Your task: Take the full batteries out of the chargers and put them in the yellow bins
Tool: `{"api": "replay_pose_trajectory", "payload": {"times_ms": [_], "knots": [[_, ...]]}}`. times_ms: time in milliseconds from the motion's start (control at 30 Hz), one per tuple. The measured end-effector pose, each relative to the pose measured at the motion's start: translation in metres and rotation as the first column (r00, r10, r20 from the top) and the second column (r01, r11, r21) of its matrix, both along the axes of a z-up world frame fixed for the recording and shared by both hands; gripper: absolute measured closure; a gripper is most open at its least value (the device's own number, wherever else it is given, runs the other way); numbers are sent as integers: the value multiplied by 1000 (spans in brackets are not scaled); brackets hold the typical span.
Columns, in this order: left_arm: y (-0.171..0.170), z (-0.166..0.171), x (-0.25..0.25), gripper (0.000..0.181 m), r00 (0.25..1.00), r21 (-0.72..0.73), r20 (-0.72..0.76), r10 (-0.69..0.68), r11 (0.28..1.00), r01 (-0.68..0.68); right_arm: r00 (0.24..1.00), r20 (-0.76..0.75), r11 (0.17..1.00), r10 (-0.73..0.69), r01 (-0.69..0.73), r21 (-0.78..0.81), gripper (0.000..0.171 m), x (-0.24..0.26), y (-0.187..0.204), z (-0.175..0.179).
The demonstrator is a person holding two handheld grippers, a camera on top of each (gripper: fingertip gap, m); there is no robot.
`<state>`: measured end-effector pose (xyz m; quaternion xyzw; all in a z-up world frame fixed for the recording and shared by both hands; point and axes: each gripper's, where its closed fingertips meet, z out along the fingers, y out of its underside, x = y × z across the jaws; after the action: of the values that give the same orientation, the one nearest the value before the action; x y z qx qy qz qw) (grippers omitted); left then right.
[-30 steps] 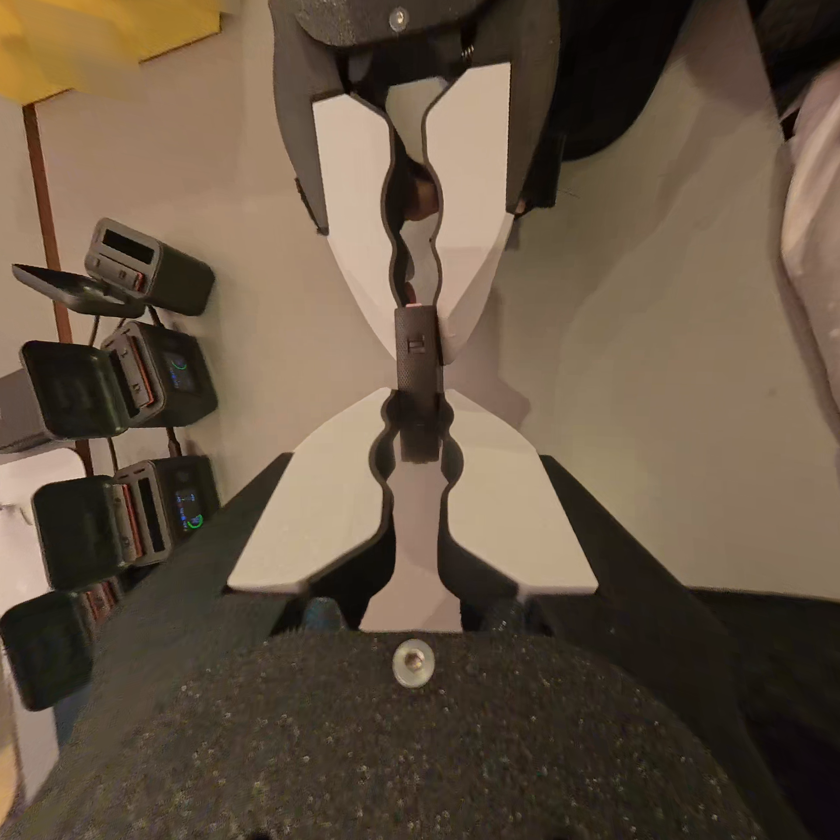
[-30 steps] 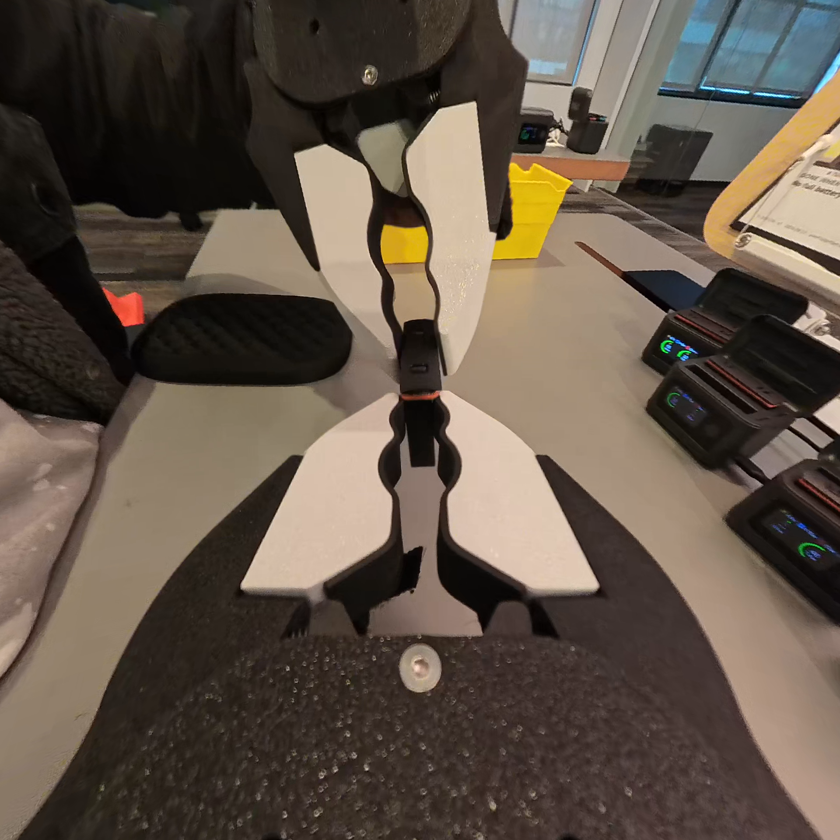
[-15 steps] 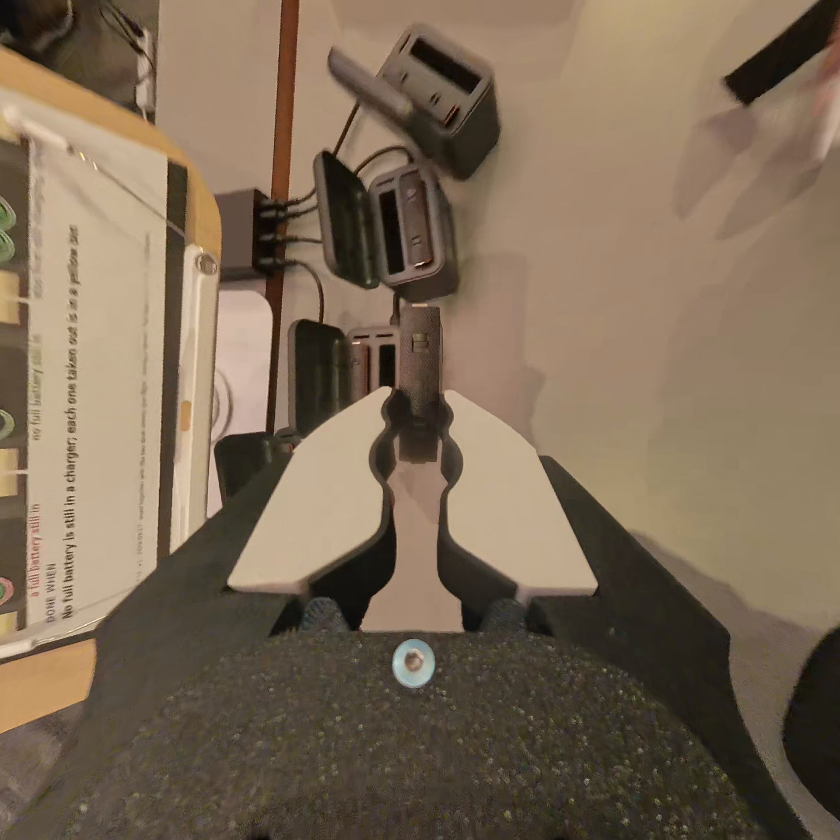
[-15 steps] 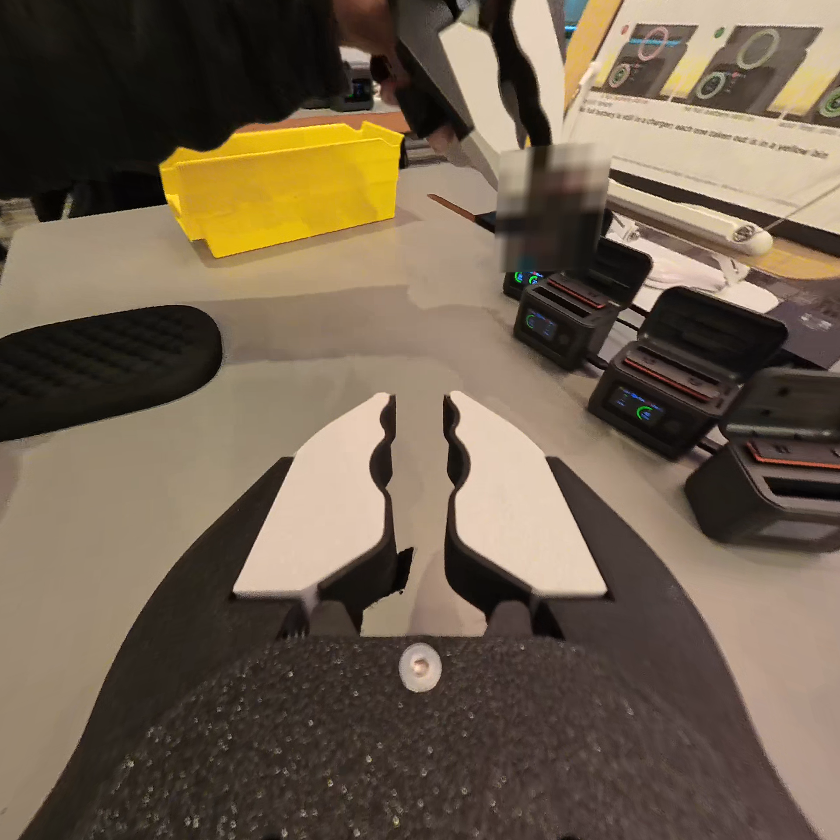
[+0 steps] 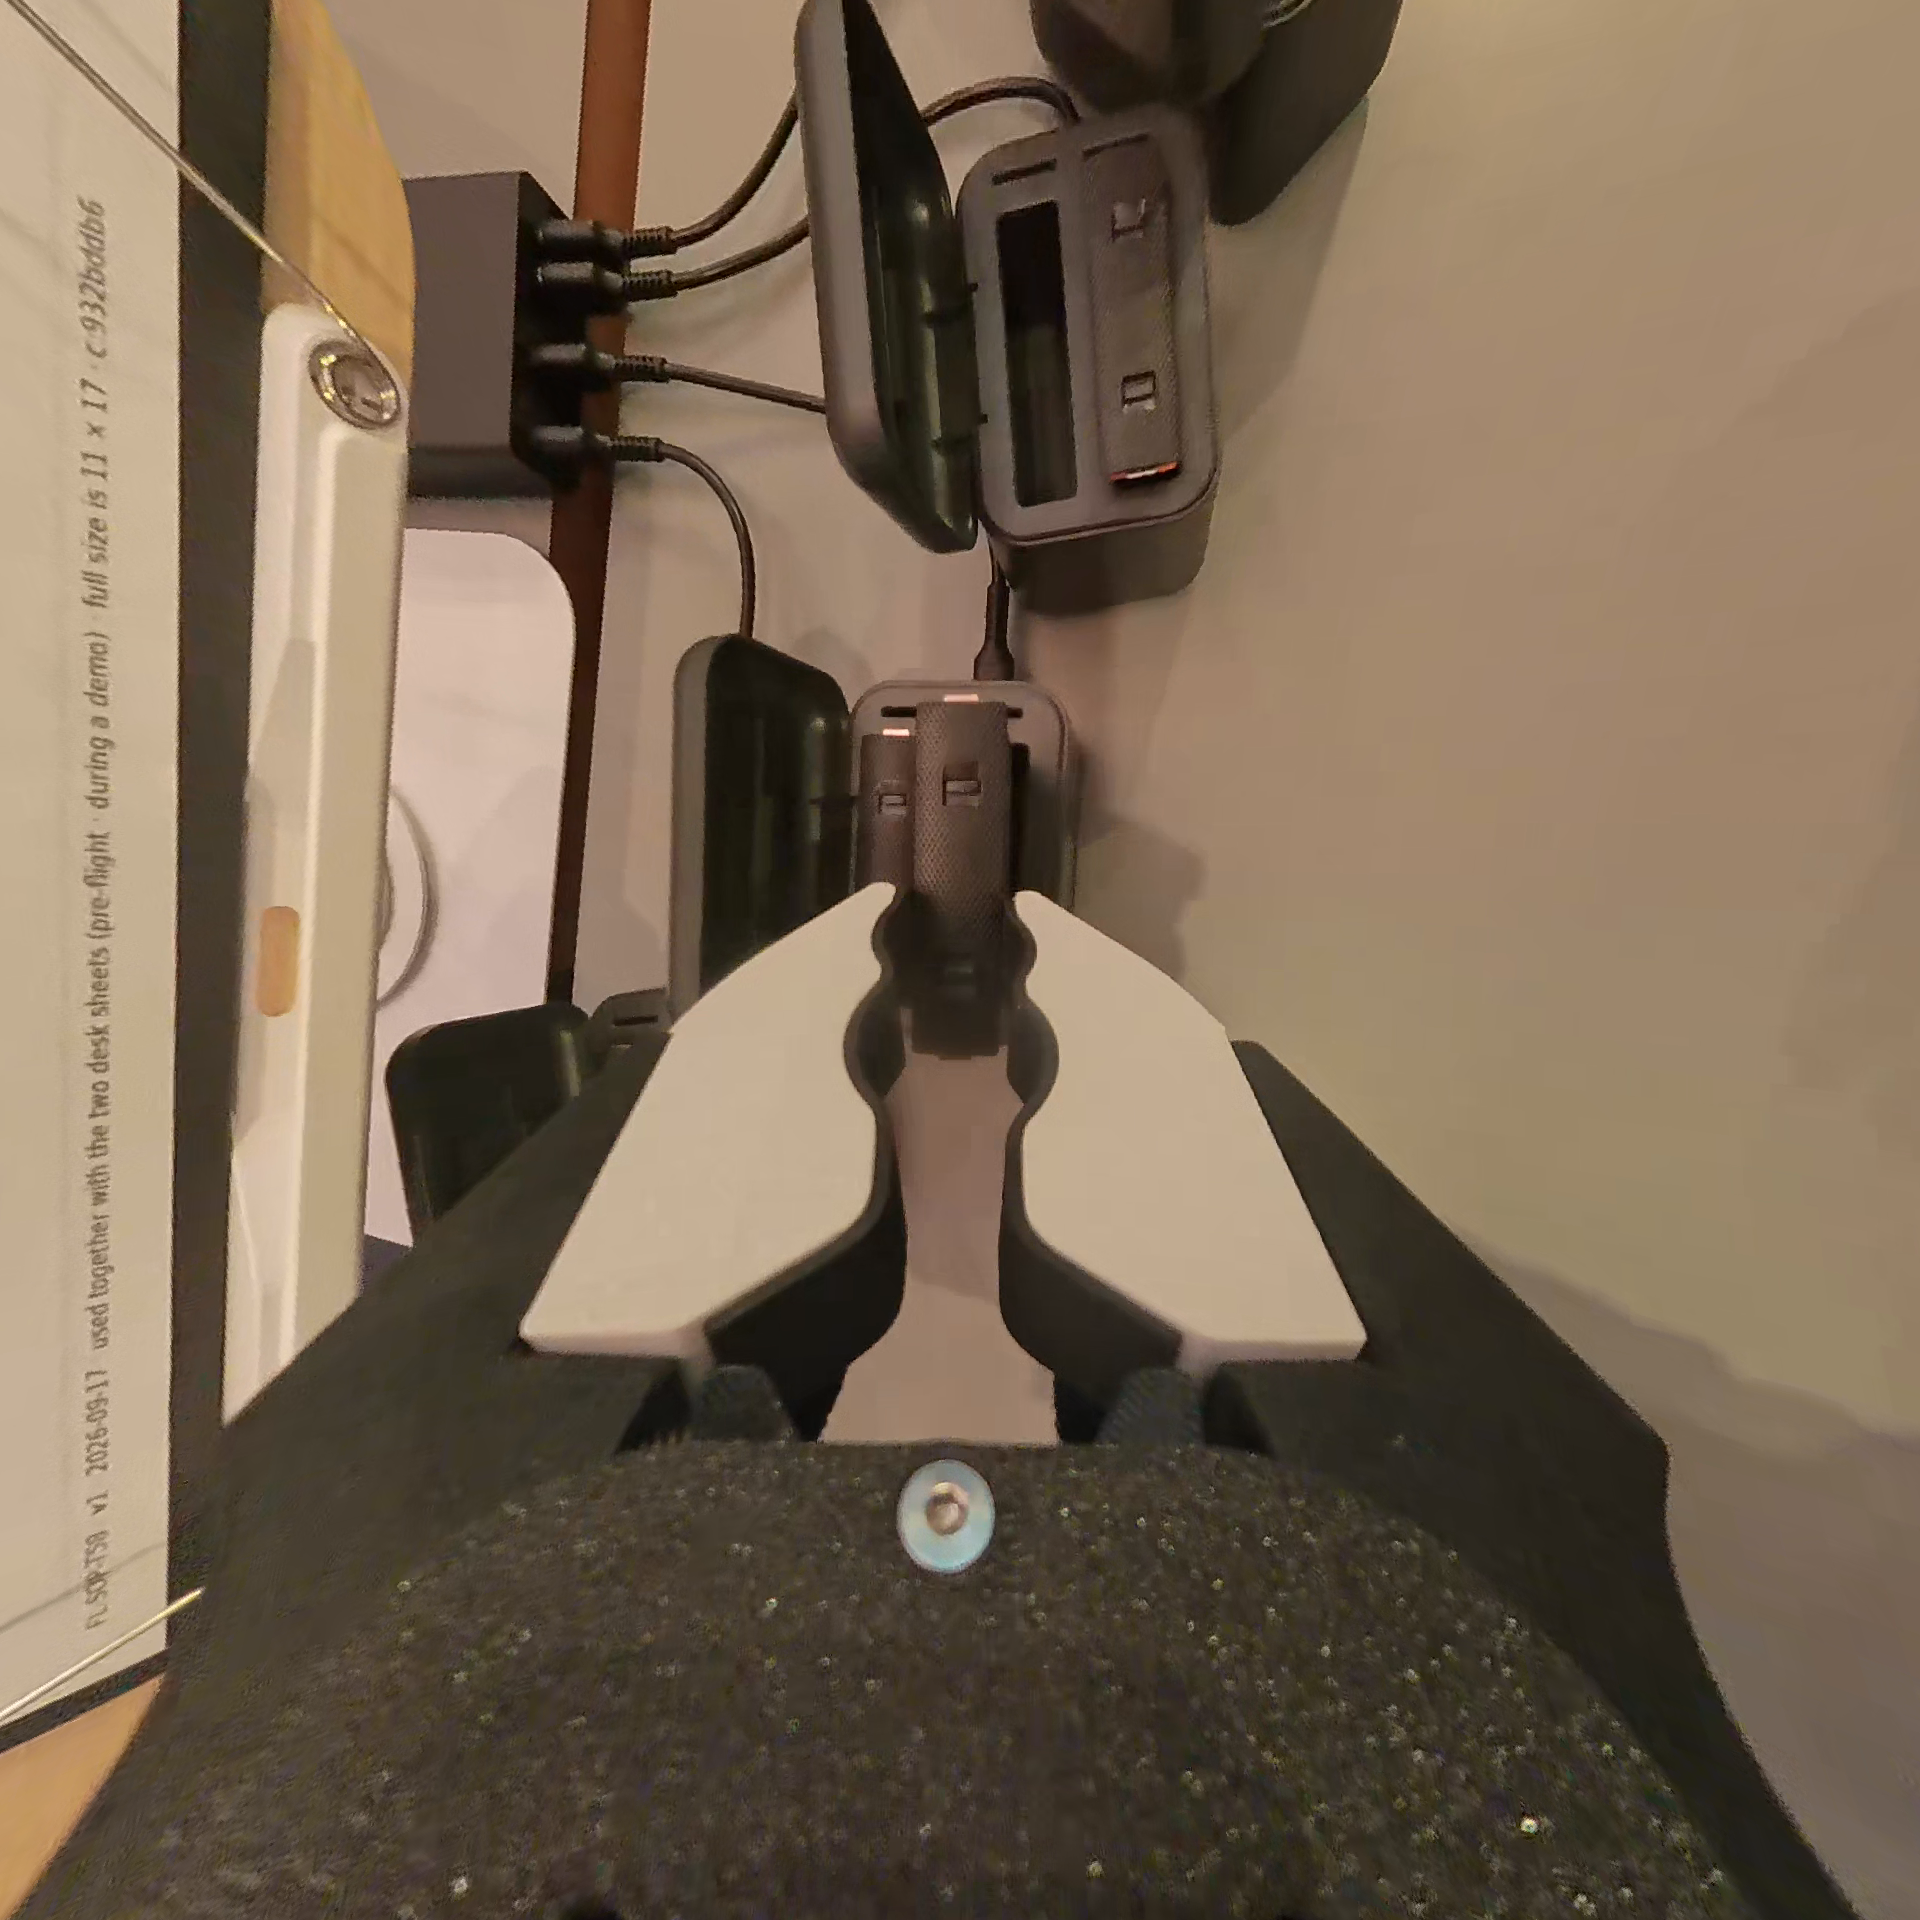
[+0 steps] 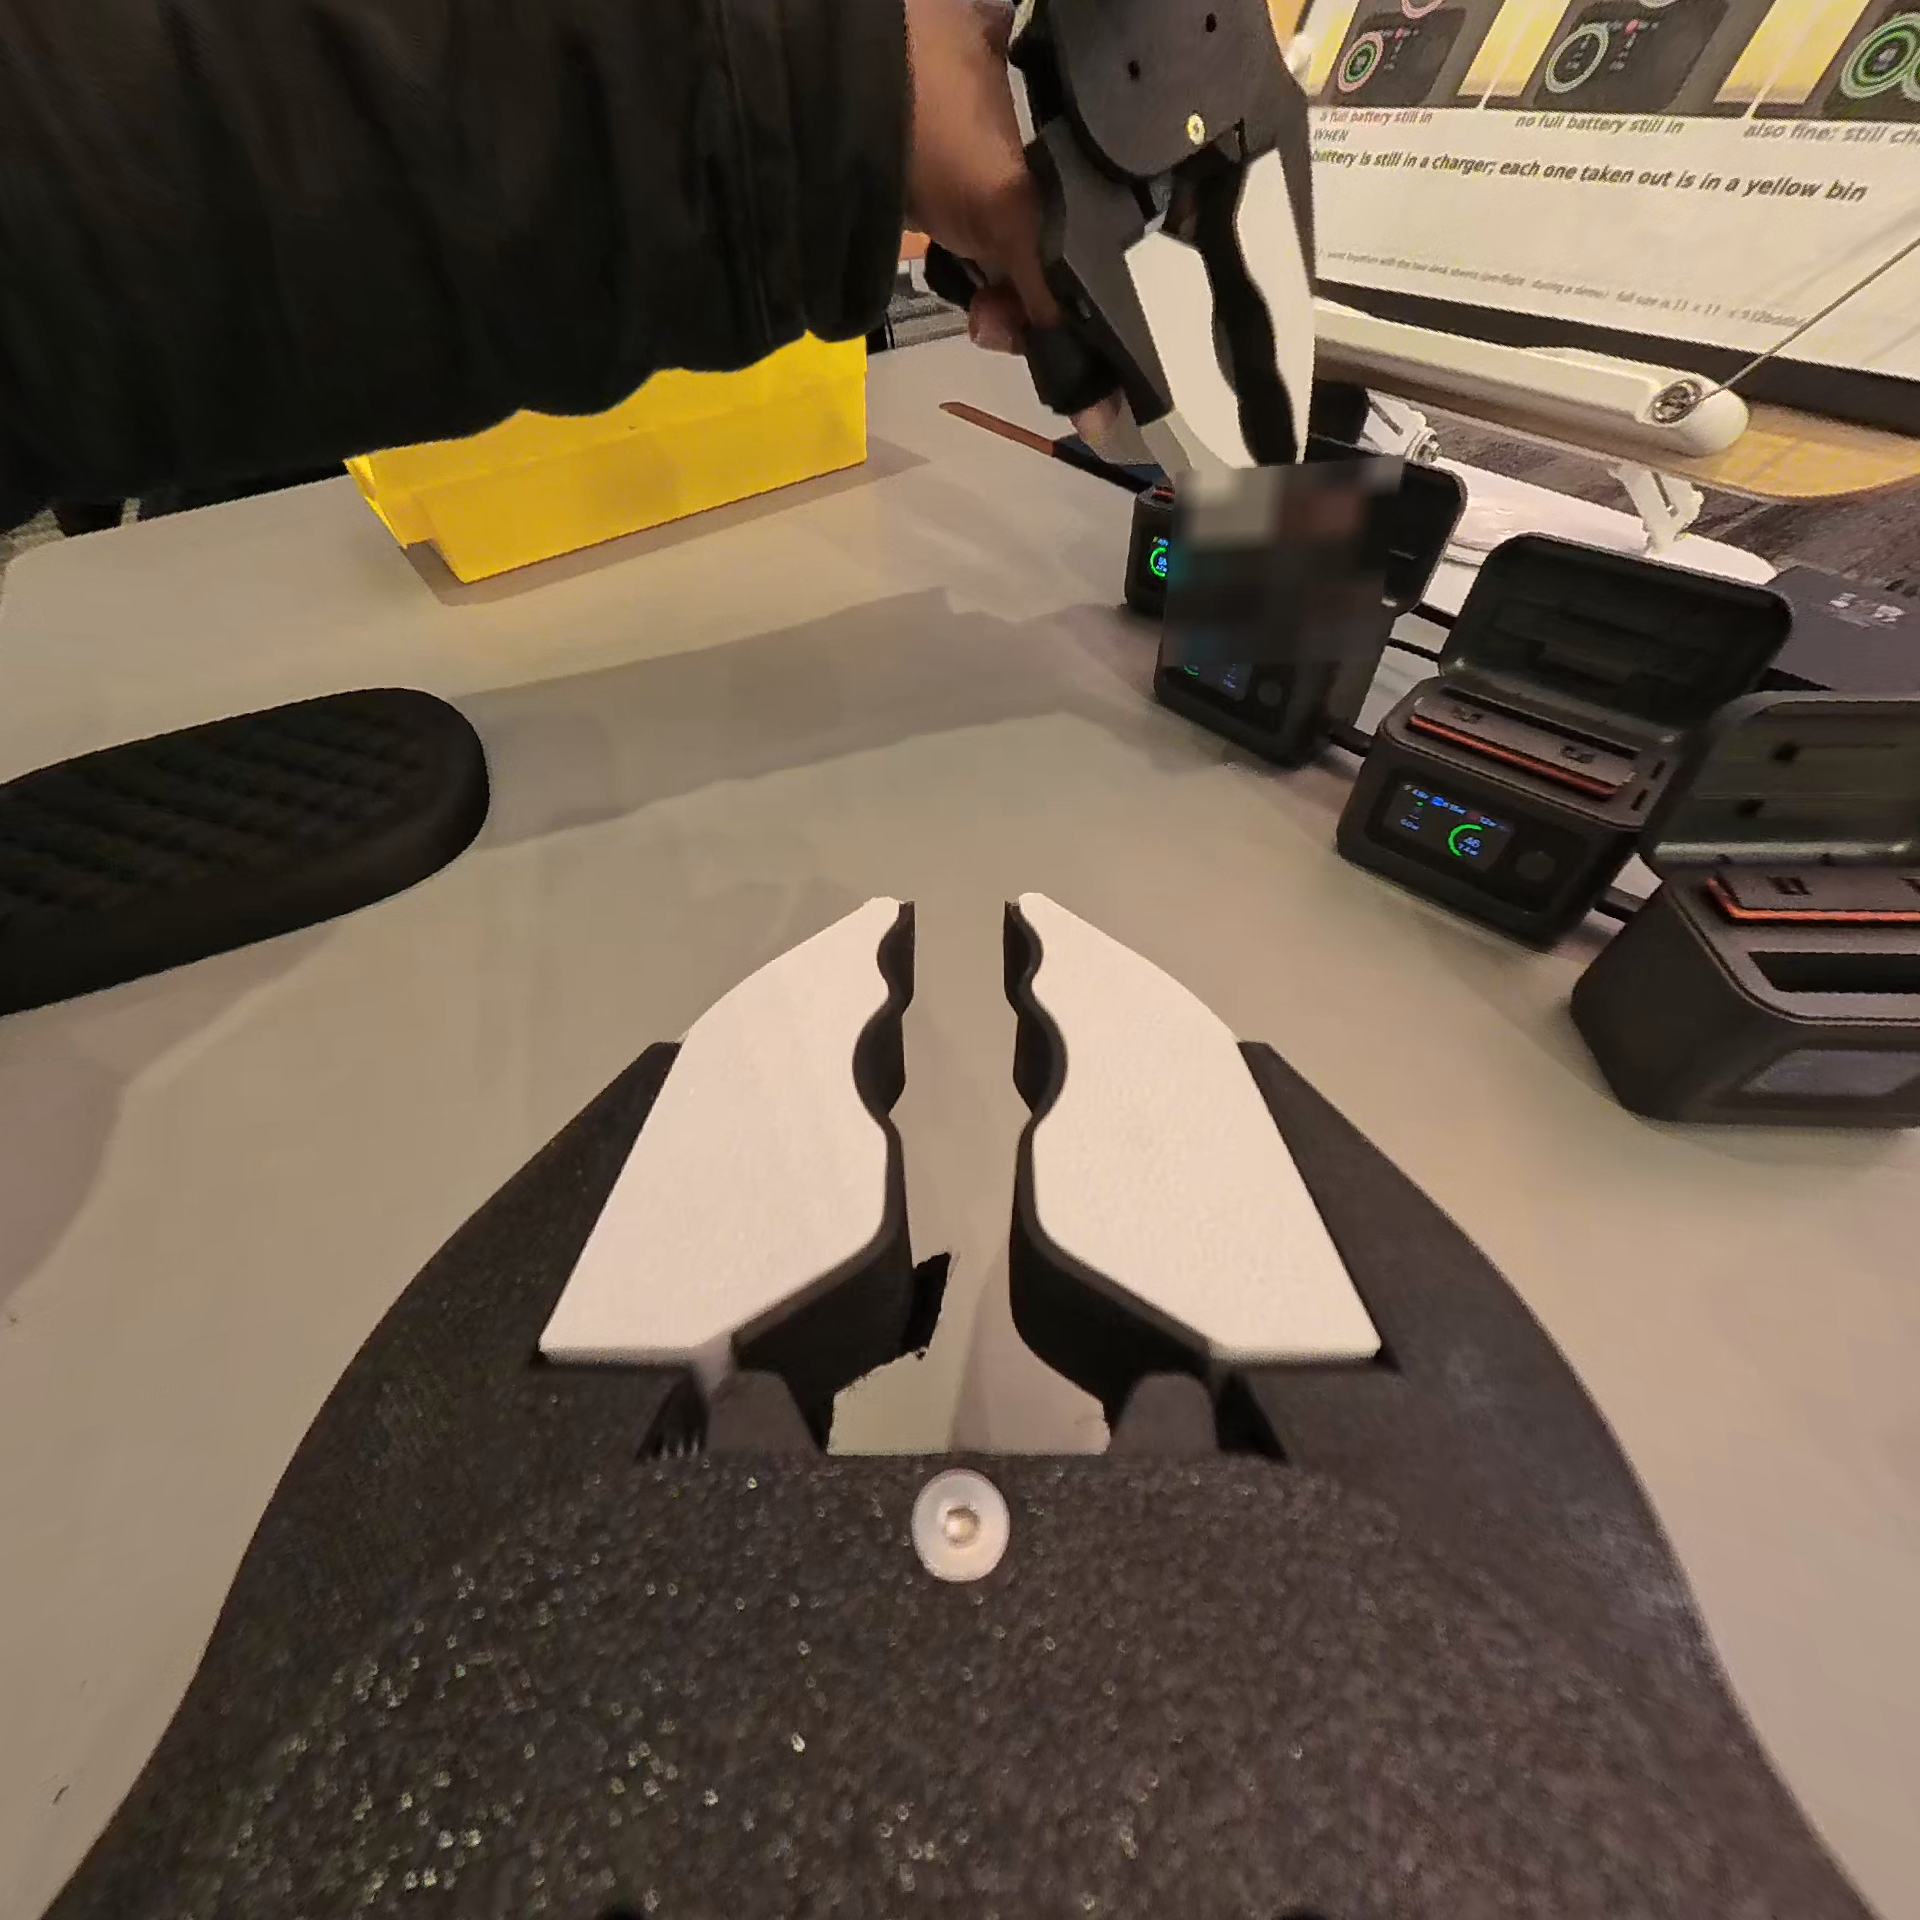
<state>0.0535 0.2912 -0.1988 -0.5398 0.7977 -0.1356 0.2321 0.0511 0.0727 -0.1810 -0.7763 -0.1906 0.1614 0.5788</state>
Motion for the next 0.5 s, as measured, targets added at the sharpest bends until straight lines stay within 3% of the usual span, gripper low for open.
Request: {"api": "replay_pose_trajectory", "payload": {"times_ms": [500], "knots": [[1,-21,2,166,996,-28,-33,-79,997,78,1000,-1,1000,11,-11,-8,155,1,-1,-1]]}}
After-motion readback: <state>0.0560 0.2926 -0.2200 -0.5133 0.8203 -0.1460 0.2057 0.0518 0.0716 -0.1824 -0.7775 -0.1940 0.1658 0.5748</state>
